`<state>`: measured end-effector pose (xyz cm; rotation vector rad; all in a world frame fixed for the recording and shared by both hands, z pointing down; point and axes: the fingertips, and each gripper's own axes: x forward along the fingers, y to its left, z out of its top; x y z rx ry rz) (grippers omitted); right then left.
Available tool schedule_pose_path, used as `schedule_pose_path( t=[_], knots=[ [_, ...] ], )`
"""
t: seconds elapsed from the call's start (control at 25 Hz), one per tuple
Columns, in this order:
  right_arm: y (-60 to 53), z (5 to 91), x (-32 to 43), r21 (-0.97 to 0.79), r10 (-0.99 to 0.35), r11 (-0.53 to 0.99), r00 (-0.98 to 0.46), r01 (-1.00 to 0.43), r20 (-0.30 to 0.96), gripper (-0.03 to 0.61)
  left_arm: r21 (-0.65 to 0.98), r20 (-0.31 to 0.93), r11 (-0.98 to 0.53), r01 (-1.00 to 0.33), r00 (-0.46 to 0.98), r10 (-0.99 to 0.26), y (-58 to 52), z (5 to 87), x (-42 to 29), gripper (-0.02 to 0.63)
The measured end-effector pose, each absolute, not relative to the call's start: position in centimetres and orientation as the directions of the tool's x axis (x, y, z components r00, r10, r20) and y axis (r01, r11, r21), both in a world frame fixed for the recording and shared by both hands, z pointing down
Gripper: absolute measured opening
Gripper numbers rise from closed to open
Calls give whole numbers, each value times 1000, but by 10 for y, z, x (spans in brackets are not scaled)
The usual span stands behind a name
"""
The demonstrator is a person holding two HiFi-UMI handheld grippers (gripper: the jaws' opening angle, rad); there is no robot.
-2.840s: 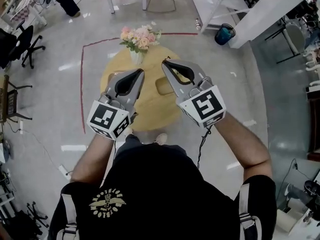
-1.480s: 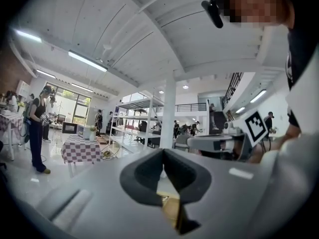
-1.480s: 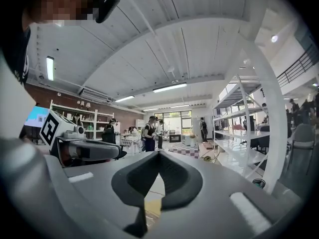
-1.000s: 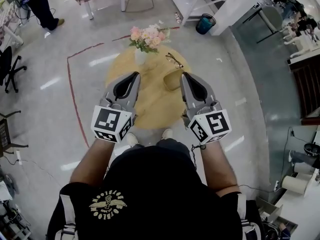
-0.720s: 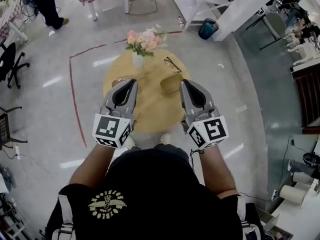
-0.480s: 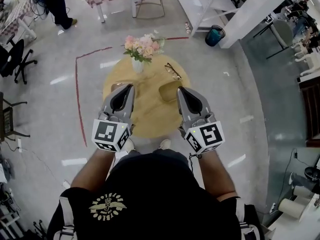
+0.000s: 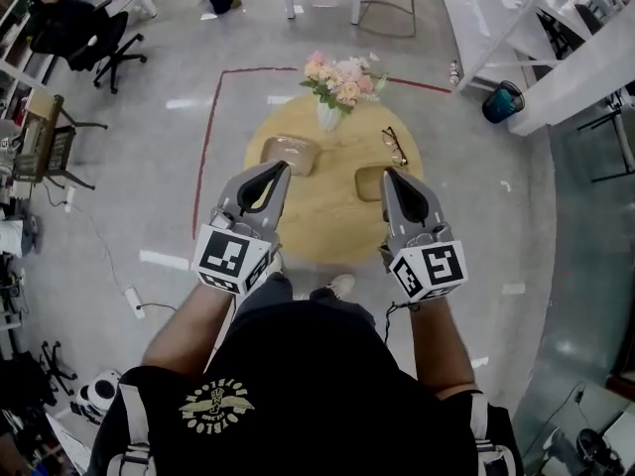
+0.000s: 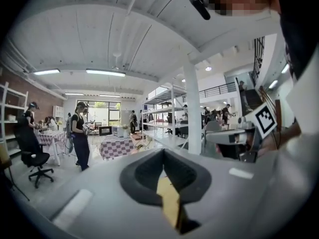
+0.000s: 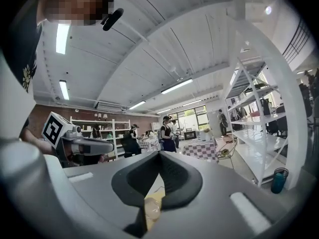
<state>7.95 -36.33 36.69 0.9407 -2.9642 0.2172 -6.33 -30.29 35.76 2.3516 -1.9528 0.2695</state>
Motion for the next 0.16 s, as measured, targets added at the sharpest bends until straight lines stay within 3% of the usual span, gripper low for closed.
schedule_pose_path(
  t=[0.16],
  knots=[
    [-363,386,71,-120,-547,825,-833,-553,76,0,-90,182,-167,-982,149,-972,-292,360,-75,2]
  ],
)
